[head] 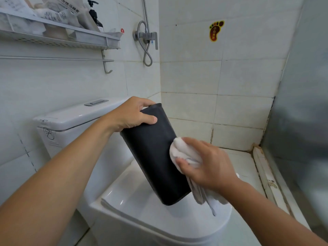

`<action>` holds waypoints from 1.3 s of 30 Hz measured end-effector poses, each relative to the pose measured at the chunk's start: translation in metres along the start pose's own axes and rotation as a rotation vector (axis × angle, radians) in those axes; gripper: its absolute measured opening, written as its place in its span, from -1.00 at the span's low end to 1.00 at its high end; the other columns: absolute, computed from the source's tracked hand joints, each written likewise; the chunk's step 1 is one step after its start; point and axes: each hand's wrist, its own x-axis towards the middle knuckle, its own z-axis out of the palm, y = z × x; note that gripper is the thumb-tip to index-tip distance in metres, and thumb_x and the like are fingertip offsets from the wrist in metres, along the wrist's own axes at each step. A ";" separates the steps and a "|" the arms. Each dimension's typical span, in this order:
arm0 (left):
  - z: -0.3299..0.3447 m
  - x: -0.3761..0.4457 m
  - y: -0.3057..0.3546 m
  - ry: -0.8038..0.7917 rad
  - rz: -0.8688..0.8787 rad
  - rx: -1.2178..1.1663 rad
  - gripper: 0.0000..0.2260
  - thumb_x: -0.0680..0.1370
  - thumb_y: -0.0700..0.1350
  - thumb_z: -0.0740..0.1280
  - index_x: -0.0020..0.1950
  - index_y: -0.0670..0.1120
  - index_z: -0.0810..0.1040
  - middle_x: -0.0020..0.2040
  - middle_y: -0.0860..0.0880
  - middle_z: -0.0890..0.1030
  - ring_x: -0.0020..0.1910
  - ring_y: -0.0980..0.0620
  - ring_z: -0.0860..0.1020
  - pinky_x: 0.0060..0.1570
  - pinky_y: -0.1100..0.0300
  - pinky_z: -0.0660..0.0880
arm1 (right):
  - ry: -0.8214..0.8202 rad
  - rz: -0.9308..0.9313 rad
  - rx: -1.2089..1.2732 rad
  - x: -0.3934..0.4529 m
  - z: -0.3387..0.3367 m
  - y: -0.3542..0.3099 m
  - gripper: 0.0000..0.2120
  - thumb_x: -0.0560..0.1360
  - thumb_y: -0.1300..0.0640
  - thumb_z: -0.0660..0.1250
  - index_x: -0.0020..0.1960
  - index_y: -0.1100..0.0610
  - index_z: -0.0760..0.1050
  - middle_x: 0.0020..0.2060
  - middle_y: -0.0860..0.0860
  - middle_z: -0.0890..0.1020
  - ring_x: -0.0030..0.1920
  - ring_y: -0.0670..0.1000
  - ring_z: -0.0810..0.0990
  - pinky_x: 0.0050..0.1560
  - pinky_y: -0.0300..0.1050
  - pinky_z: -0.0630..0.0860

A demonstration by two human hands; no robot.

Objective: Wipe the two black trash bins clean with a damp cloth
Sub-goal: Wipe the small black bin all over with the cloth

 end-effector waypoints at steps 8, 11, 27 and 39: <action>0.006 0.000 0.000 -0.037 0.077 -0.053 -0.75 0.56 -0.35 0.45 0.10 -0.01 0.70 -0.03 0.07 0.76 -0.02 0.12 0.71 -0.08 0.30 0.59 | 0.150 0.362 0.393 0.030 -0.024 0.010 -0.82 0.49 -0.23 0.45 0.07 -0.31 0.56 -0.22 -0.17 0.67 -0.19 -0.13 0.65 -0.08 0.01 0.65; 0.007 -0.002 -0.002 -0.060 0.097 -0.069 -0.74 0.55 -0.34 0.47 0.12 -0.02 0.69 -0.06 0.09 0.75 -0.04 0.13 0.71 -0.09 0.30 0.60 | 0.153 0.372 0.408 0.028 -0.035 0.014 -0.86 0.49 -0.21 0.47 -0.03 -0.36 0.53 -0.26 -0.11 0.66 -0.23 -0.14 0.64 -0.15 -0.08 0.61; 0.006 -0.006 0.025 -0.239 0.094 0.111 -0.67 0.45 -0.11 0.42 0.22 0.05 0.61 0.09 0.06 0.72 0.12 0.01 0.68 0.15 0.00 0.61 | 0.161 0.243 0.469 0.014 -0.025 -0.007 -0.66 0.44 -0.11 0.54 0.19 -0.23 0.60 -0.11 -0.26 0.69 -0.12 -0.12 0.69 -0.06 0.06 0.67; 0.021 -0.016 0.027 -0.169 0.206 0.092 -0.67 0.36 -0.20 0.34 0.06 0.08 0.65 -0.01 -0.03 0.71 0.05 -0.14 0.69 0.09 -0.21 0.64 | 0.241 0.020 0.101 -0.012 0.006 -0.033 -0.37 0.57 -0.28 0.23 0.59 -0.10 0.29 -0.07 -0.09 0.51 -0.25 -0.05 0.52 -0.37 -0.06 0.56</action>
